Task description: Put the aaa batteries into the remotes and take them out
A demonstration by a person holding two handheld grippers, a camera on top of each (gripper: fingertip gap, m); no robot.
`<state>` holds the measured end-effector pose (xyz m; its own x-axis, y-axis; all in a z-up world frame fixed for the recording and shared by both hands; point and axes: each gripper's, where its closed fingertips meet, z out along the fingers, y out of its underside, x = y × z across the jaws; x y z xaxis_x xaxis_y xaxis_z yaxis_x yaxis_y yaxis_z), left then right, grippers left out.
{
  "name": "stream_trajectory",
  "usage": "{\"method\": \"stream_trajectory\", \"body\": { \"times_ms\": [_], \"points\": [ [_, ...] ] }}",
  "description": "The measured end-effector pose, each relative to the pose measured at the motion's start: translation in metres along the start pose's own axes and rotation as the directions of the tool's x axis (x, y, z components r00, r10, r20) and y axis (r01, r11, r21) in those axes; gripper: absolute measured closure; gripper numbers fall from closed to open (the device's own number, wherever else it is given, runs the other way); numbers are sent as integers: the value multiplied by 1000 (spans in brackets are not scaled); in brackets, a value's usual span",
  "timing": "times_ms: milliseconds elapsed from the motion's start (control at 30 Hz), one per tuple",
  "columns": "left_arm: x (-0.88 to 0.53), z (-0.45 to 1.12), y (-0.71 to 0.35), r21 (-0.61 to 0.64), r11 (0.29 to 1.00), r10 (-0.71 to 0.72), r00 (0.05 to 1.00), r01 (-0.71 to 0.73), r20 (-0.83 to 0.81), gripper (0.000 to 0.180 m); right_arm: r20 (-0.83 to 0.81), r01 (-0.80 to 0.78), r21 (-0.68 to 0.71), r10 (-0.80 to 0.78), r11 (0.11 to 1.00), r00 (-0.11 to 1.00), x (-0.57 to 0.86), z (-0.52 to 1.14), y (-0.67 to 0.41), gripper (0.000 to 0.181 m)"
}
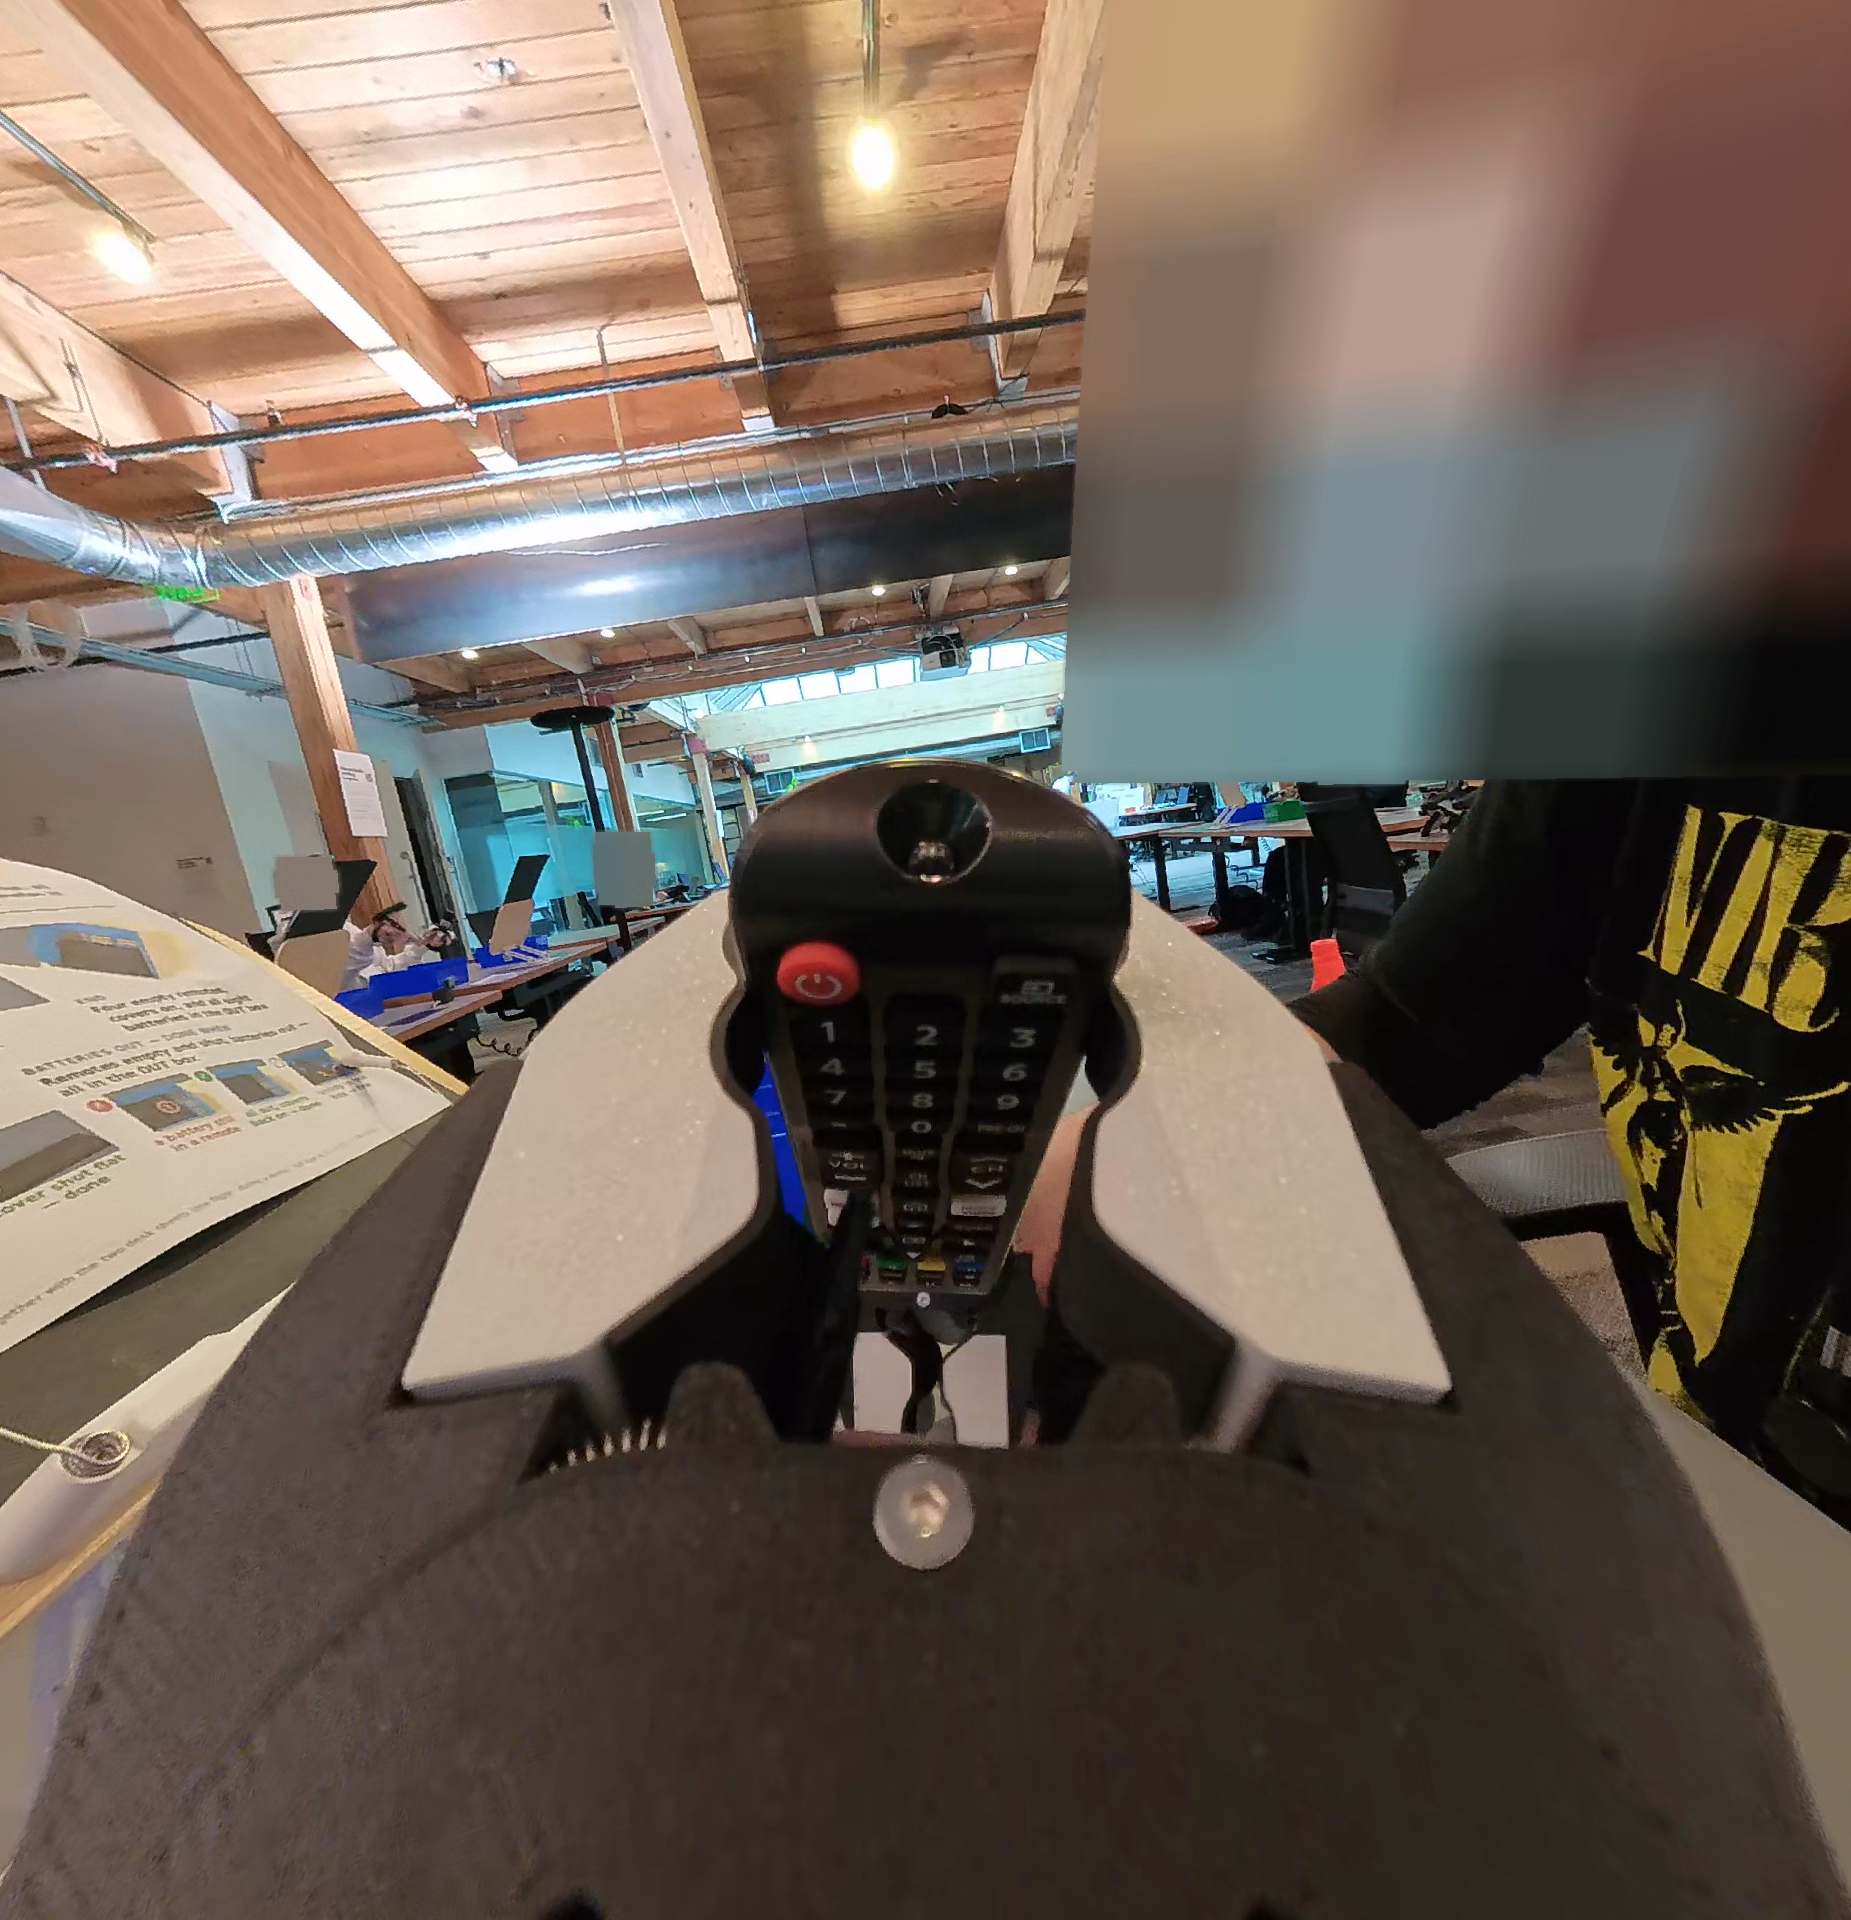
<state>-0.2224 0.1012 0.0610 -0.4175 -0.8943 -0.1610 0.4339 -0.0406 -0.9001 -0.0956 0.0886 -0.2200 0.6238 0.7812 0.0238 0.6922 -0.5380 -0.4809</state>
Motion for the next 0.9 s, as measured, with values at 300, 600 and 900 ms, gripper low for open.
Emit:
{"method": "stream_trajectory", "body": {
  "times_ms": [300,600,900],
  "points": [
    [-2,-2,4,9,1000,-20,1000,20,-10,118,123,-85,442,33,893,992,-12,-65,-69,171],
    [3,9,3,80,995,-54,998,56,-33,119,220,-110,894,-212,435,952,-53,-185,-167,171],
    [-3,9,-7,219,968,-124,992,127,-26,119,171,-86,922,-196,378,966,-46,-186,-174,171]
  ]
}}
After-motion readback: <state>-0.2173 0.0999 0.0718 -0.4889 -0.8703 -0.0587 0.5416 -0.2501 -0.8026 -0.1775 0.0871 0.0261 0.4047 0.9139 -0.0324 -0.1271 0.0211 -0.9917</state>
